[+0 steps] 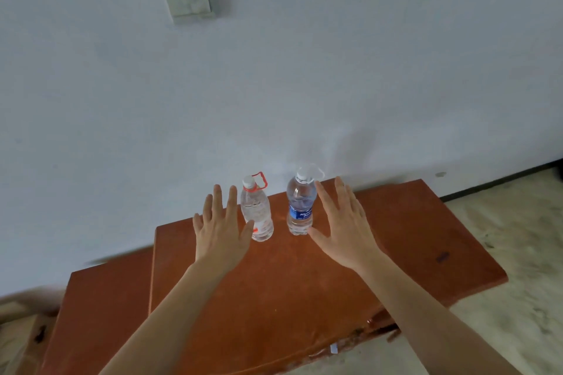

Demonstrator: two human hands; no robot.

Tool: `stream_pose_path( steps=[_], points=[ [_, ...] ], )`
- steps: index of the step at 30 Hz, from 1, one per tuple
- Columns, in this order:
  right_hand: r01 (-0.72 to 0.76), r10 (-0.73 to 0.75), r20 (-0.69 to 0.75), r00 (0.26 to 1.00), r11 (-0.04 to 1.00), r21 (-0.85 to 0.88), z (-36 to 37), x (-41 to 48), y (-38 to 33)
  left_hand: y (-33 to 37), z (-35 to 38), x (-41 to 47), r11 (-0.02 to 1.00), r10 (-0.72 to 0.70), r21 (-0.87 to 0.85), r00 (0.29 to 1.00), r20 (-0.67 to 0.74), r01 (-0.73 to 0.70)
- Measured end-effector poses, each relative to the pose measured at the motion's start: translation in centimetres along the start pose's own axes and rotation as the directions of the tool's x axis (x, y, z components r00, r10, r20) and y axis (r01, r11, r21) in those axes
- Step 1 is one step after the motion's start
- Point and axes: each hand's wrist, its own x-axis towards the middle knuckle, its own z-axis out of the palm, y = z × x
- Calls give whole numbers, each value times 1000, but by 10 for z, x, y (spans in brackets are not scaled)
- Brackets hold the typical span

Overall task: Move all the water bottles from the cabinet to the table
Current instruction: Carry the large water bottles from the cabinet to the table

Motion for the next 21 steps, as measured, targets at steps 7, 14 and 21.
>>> stream_pose_path(
  steps=[7, 14, 21],
  points=[
    [230, -240, 118, 964, 968, 97, 48, 123, -27, -27, 43, 8, 976, -211, -48, 977, 44, 213],
    [354, -383, 316, 868, 924, 145, 113, 196, -77, -52, 65, -12, 920, -388, -12, 913, 124, 392],
    [368, -399, 40, 916, 877, 308, 118, 160, -47, -52, 99, 3, 932, -323, -62, 898, 299, 356]
  ],
)
